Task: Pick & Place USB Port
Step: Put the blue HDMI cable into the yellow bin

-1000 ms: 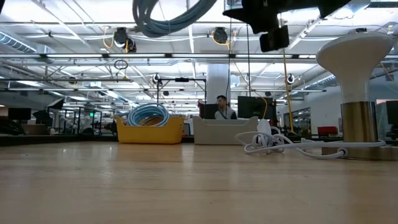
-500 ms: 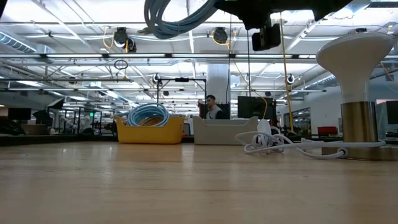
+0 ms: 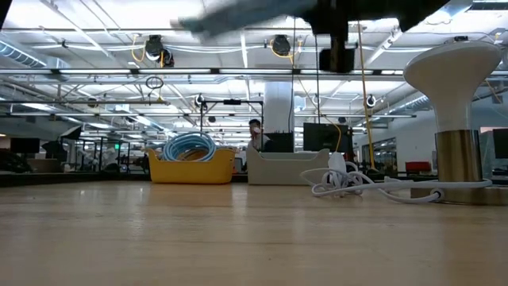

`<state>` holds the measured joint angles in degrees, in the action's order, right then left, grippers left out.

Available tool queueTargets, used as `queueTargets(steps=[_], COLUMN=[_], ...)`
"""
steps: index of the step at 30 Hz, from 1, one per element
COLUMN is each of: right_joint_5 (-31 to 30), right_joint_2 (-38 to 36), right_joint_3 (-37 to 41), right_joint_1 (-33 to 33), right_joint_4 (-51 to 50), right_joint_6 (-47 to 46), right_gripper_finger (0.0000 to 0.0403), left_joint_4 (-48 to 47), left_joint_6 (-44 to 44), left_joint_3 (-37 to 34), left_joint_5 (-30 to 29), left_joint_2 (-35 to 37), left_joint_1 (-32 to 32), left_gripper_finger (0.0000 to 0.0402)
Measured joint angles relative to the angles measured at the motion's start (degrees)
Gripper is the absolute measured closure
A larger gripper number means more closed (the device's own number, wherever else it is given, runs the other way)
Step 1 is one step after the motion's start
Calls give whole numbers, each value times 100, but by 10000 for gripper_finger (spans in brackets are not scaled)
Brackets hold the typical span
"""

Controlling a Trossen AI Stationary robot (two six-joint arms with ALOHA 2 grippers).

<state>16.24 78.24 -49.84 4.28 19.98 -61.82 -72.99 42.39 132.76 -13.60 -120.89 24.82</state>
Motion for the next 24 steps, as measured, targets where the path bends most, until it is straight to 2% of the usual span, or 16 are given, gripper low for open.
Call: queueTargets(steps=[4, 7, 11, 14, 16, 19, 22, 24], right_joint_5=[276, 519, 810, 797, 517, -366, -1264, -1606], right_joint_2=[-160, -392, -696, -843, -815, -633, -433, -349], right_joint_3=[-17, -25, -137, -664, -1239, -2174, -2857, -3145], right_joint_1=[-81, -108, -29, 180, 364, 639, 882, 1014], right_joint_4=[-910, -1488, -1639, -2574, -3606, -5161, -6117, -6353], right_joint_6=[731, 1302, 2067, 2920, 3600, 4499, 4997, 5171], right_gripper_finger=[369, 369, 369, 369, 369, 369, 369, 369], left_joint_4=[143, 211, -157, -243, -218, -106, 95, 252], left_joint_6=[448, 597, 297, -162, -485, -818, -1113, -1291], left_joint_3=[1, 1, 12, 4, 1, 1, -1, -1], left_joint_5=[175, -178, -565, -330, 44, 340, 526, 684], left_joint_2=[273, 577, 897, 921, 919, 891, 875, 893], left_joint_1=[-15, 16, -55, -264, -450, -729, -1003, -1151], left_gripper_finger=[227, 203, 202, 213, 222, 230, 229, 224])
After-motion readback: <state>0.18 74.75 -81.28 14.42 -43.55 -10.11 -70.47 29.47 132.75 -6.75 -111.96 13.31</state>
